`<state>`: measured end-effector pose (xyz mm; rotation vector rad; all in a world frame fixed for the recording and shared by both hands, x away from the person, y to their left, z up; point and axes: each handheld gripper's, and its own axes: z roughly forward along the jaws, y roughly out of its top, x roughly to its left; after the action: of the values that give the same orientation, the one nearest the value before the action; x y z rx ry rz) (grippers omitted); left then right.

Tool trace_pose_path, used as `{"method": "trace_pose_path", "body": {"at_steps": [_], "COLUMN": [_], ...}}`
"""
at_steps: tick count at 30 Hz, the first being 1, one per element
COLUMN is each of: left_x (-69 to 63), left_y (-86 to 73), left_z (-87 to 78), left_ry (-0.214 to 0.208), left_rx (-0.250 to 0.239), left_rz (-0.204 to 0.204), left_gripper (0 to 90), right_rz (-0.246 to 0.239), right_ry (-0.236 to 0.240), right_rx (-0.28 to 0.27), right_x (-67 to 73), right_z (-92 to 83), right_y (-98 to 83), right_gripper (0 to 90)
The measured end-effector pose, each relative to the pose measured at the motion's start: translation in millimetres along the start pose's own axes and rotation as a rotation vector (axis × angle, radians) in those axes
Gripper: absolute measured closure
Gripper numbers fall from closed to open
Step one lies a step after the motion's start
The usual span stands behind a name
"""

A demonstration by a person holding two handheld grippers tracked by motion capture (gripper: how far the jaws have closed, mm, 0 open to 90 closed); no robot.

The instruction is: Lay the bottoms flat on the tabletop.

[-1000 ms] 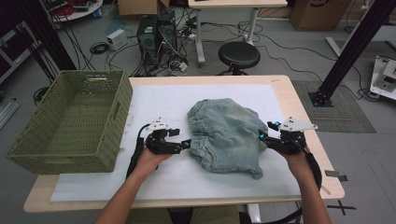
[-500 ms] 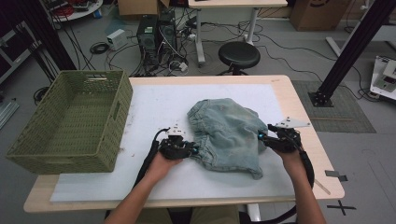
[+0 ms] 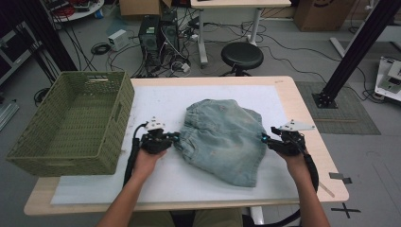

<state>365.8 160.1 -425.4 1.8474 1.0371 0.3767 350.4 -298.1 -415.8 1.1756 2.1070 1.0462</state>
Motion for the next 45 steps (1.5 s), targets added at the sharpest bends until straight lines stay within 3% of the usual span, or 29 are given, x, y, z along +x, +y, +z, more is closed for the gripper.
{"method": "trace_pose_path", "body": {"at_steps": [2, 3, 6, 8, 10, 16, 19, 25, 28, 29, 30, 31, 35, 37, 39, 40, 42, 45], "left_x": [12.1, 12.1, 26.5, 29.4, 38.2, 46.0, 51.5, 53.7, 53.8, 53.9, 53.9, 54.7, 52.4, 48.0, 45.1, 44.3, 43.2, 42.9], "left_y": [1.3, 1.3, 2.0, 2.1, 2.7, 1.4, 0.7, -1.5, -2.3, -4.0, -4.0, -4.9, -8.2, -9.3, -9.6, -9.7, -10.1, -10.9], "left_z": [-8.0, -8.0, -14.5, -15.4, -17.7, -17.9, -17.9, -15.8, -15.8, -16.0, -16.0, -15.6, -16.3, -16.1, -15.2, -14.8, -14.3, -14.1], "left_ry": [0.050, 0.050, 0.133, 0.149, 0.199, 0.253, 0.304, 0.297, 0.275, 0.257, 0.257, 0.239, 0.222, 0.202, 0.200, 0.196, 0.195, 0.189], "left_rx": [-0.026, -0.026, -0.039, -0.040, -0.067, -0.075, -0.083, -0.083, -0.095, -0.112, -0.112, -0.118, -0.122, -0.119, -0.117, -0.115, -0.110, -0.099], "left_rz": [-0.033, -0.033, -0.050, -0.054, -0.084, -0.090, -0.097, -0.101, -0.104, -0.113, -0.113, -0.132, -0.133, -0.119, -0.106, -0.104, -0.101, -0.095], "left_gripper": [85.5, 85.6, 85.6, 85.6, 85.6, 85.6, 85.9, 85.6, 83.8, 81.3, 72.2, 61.8, 55.1, 54.0, 53.1, 52.9, 52.2, 51.8], "right_rz": [0.003, 0.004, 0.010, -0.001, -0.006, 0.002, 0.039, 0.079, 0.113, 0.114, 0.113, 0.102, 0.036, -0.006, -0.021, -0.045, -0.093, -0.070], "right_ry": [-0.003, -0.011, -0.010, -0.019, -0.029, -0.050, -0.060, -0.065, -0.033, -0.026, -0.018, -0.014, 0.008, -0.008, 0.017, 0.026, 0.007, 0.008], "right_rx": [0.004, 0.008, 0.016, 0.021, 0.027, 0.042, 0.056, 0.069, 0.050, 0.049, 0.053, 0.065, 0.110, 0.137, 0.139, 0.139, 0.161, 0.182], "right_x": [0.1, 0.5, 2.0, 3.0, 3.0, -1.5, -8.5, -13.7, -15.9, -15.9, -15.6, -14.6, -5.2, -0.3, 0.4, 1.0, 3.7, 0.1], "right_z": [1.1, 2.0, 5.1, 7.9, 11.3, 25.2, 39.4, 58.6, 68.9, 73.0, 77.1, 81.6, 101.4, 107.3, 109.6, 109.3, 108.2, 102.4], "right_y": [0.0, 0.0, 0.9, 3.0, 5.7, 13.0, 16.7, 19.7, 22.7, 23.9, 25.0, 26.2, 31.0, 34.7, 36.6, 37.2, 37.8, 36.4], "right_gripper": [52.7, 52.8, 54.0, 54.2, 55.9, 56.8, 57.2, 57.1, 56.2, 56.0, 55.7, 55.5, 58.2, 63.1, 73.5, 87.3, 88.6, 89.0]}}
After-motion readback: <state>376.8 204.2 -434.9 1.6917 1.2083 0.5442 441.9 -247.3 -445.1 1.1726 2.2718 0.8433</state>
